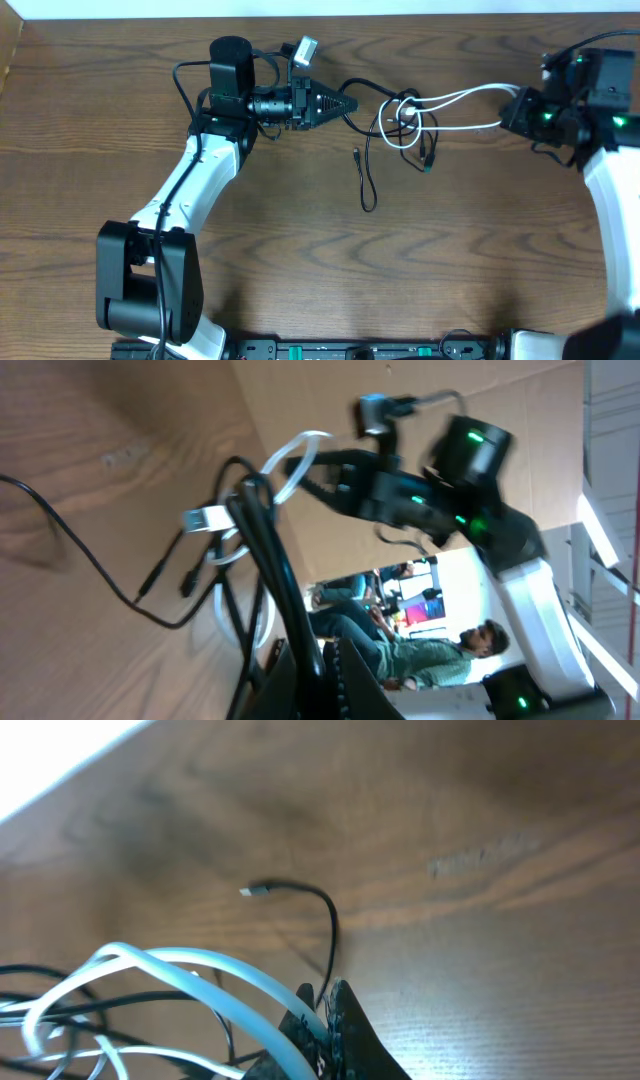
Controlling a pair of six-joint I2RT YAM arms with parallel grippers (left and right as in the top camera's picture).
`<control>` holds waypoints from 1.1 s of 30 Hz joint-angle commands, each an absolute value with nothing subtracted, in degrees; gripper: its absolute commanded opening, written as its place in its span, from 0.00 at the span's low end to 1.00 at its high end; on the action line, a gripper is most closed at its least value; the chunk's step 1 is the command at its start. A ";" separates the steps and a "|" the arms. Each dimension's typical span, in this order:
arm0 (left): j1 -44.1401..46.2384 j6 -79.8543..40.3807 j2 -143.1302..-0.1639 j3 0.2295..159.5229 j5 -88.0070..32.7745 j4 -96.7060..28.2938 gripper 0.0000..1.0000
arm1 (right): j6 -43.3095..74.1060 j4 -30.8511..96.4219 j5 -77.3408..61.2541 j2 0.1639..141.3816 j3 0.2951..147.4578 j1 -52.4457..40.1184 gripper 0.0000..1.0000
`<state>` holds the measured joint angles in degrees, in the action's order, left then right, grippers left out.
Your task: Untangle cables
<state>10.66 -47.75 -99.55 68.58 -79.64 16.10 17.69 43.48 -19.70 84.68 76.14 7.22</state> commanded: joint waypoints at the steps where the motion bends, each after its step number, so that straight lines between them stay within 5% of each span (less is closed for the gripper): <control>1: 10.24 -45.65 -100.42 68.18 -77.45 16.27 0.07 | 17.10 42.78 -18.87 77.34 76.99 7.57 0.01; 14: 10.26 -36.60 -103.50 68.18 -59.31 -3.53 0.08 | 17.78 39.83 -23.40 58.08 77.95 10.07 0.01; 33: 10.26 -35.57 -103.50 68.18 -57.76 -4.08 0.08 | 18.37 34.59 -33.41 62.19 84.14 14.26 0.01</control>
